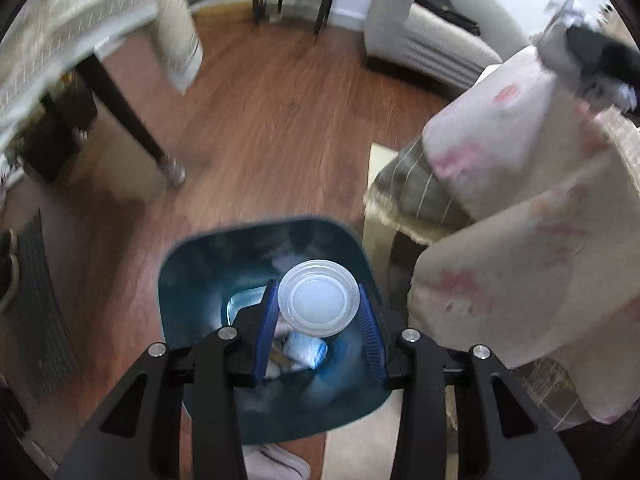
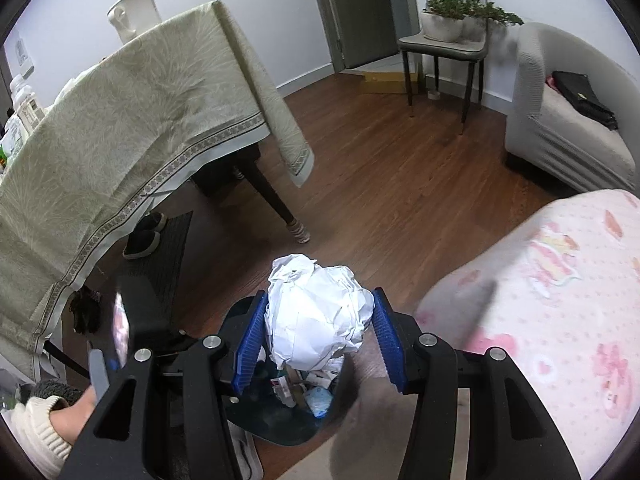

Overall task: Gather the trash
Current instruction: 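Open the left gripper to drop the plastic lid into the bin, then lower the paper ball into the teal bin and open the right gripper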

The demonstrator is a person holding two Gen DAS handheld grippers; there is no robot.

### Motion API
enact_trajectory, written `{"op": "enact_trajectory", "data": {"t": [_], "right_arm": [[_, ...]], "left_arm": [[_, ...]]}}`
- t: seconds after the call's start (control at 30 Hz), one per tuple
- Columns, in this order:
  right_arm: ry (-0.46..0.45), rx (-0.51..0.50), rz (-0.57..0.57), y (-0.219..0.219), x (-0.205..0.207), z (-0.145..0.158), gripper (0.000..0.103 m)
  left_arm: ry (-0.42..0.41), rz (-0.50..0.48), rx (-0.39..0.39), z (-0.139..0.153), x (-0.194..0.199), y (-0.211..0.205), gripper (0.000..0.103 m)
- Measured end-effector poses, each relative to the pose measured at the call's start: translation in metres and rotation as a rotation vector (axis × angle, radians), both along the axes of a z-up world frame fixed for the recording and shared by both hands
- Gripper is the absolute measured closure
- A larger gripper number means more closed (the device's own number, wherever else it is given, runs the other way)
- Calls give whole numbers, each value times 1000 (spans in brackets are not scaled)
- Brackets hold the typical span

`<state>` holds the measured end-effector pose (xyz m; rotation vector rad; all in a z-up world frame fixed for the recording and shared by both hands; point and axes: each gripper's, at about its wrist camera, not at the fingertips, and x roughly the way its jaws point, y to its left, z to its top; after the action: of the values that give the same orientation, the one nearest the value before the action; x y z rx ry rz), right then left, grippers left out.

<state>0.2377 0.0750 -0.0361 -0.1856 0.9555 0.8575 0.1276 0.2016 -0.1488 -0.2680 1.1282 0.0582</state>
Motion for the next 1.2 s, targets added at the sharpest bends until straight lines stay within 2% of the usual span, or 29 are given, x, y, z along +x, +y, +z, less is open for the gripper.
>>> {"op": "enact_trajectory", "data": {"t": [0.1, 0.2, 0.37, 0.43, 0.47, 0.53, 0.77, 1.03, 1.2], "right_arm": [[8, -11, 22, 13, -3, -7, 50], [16, -22, 38, 25, -8, -13, 50], [26, -42, 59, 43, -13, -22, 50], [38, -50, 63, 48, -12, -28, 50], [47, -57, 64, 50, -12, -32, 50], [60, -68, 64, 54, -11, -40, 50], [104, -126, 57, 66, -9, -73, 50], [139, -198, 84, 85, -19, -109, 50], [148, -237, 96, 86, -27, -126, 50]], "left_arm": [[41, 11, 17, -16, -7, 10, 61], [72, 17, -14, -28, -12, 17, 61], [112, 9, -6, -45, -20, 22, 61], [143, -4, 1, -54, -21, 23, 56], [152, -9, 2, -55, -22, 23, 50], [145, -7, 1, -54, -27, 25, 44], [62, 20, 3, -22, -36, 38, 42], [-104, 54, 20, 36, -53, 52, 42], [-191, 92, 48, 67, -62, 61, 49]]}}
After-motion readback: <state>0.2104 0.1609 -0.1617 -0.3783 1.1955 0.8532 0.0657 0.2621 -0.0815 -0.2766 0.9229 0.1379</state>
